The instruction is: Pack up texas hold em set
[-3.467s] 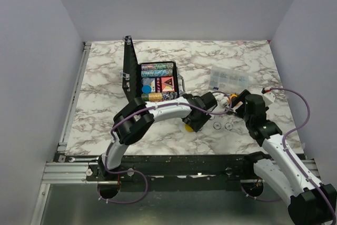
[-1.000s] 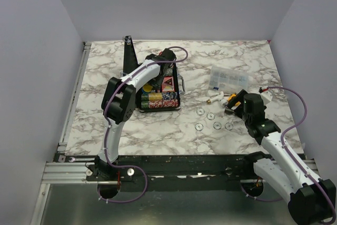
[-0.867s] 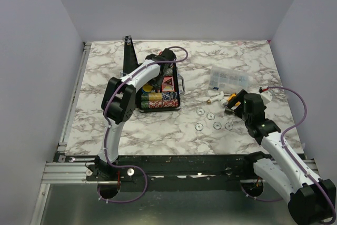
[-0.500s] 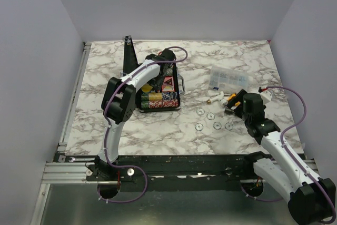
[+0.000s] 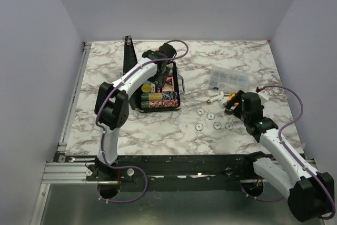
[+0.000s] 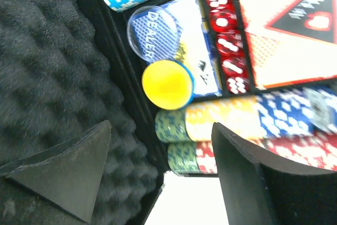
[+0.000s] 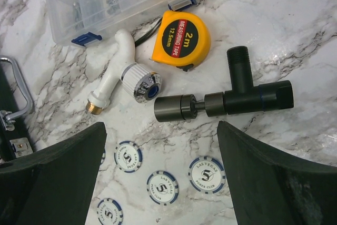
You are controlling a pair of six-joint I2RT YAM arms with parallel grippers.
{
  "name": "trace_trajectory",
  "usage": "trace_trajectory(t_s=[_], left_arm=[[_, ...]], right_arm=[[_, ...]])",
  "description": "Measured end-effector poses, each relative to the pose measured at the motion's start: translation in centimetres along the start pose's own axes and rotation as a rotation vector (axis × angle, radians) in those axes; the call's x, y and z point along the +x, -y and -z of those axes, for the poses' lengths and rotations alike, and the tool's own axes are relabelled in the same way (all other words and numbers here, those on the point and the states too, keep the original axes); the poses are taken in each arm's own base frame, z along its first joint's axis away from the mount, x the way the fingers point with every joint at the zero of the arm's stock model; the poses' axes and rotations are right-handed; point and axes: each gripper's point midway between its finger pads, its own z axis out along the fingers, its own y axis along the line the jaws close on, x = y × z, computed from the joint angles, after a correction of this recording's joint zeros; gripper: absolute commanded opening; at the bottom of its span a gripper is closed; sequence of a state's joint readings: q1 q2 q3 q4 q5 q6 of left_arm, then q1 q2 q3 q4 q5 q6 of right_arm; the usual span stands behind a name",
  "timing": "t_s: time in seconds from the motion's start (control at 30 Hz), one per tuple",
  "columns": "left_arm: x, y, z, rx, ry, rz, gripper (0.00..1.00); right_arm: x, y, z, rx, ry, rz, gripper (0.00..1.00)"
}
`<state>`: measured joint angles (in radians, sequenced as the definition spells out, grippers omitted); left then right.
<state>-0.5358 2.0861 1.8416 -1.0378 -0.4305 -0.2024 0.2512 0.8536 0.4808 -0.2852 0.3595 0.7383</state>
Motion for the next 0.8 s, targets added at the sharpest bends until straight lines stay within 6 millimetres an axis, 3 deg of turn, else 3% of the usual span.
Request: trace_trajectory(t_s=[0.2,0.23,0.27,0.37,0.5,0.63,0.8], left_arm=[[-1.6,1.8,7.7,0.186,0.155,0.025,0.88],[-1.8,2.5,10.5,0.259,0.209,0.023,0.89],[-1.9,2.8,12.0,0.297,0.238,0.021,0.90],[-1.9,3.6,17.2,0.420,0.353,0.020,0.90],[-0.6,3.5,22.4,0.546,0.472,0.020,0.91],[0.2,4.0,24.0,0.597,0.513,0.012,0.91],[1.3,6.3,23.8,0.656,0.496,-0.019,0.91]], right_arm=[[1.2,0.1,-0.5,0.004,-0.053,0.033,0.90],[1.4,0.1,-0.6,0.000,-0.063,0.042,0.91],[1.7,-0.1,-0.7,-0.008,-0.077,0.051,0.91],[2.8,-0.5,-1.0,-0.036,-0.128,0.080,0.91],[4.6,-1.1,-1.7,-0.046,-0.236,0.114,0.90],[5.9,-2.0,-2.2,-0.044,-0.348,0.133,0.93],[6.3,-2.6,-1.9,0.000,-0.432,0.154,0.93]])
